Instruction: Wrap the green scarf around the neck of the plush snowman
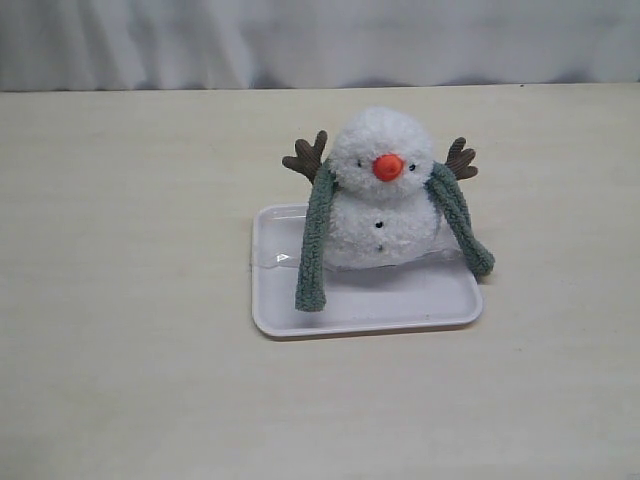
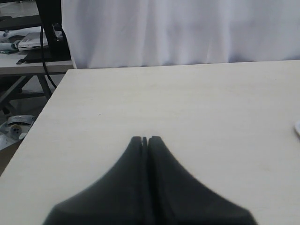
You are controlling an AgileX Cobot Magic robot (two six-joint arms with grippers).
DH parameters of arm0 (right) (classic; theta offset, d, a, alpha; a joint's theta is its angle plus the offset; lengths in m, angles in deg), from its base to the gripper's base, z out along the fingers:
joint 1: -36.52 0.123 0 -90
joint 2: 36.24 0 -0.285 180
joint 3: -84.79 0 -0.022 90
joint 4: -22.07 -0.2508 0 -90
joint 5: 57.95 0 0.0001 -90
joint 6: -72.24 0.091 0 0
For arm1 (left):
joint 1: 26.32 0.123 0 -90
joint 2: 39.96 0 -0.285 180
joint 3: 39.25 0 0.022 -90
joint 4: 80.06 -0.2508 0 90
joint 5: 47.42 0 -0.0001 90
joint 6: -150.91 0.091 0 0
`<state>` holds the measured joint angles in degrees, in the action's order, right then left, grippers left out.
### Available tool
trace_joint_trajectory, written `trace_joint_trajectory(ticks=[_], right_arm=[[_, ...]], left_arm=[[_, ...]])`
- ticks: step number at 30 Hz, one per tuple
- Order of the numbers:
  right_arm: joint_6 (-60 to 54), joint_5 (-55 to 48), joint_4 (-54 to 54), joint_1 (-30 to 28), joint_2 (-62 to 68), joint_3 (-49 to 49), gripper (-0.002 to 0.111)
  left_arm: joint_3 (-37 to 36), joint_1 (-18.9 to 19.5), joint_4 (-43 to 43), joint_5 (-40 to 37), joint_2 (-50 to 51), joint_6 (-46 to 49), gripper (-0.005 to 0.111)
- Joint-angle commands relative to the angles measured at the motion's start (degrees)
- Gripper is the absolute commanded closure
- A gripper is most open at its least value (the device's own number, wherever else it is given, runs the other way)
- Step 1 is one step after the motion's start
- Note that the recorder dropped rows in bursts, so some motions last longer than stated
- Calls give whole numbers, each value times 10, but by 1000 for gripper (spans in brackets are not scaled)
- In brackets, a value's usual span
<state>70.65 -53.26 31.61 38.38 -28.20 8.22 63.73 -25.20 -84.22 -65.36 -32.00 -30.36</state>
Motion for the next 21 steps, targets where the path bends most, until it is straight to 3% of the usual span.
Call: trace_joint_trajectory(ticks=[1,13,21], right_arm=[[39,-56,4,-4,-3,-6,104],[56,-246,-29,-4,-3,-6,104],[111,-245,-31,-4,-3,-6,104]], left_arm=[[-2,-4,-2,4,-2,-4,107],[-2,-4,-2,4,-2,-4,107],[-2,-4,-2,4,-2,-4,107]])
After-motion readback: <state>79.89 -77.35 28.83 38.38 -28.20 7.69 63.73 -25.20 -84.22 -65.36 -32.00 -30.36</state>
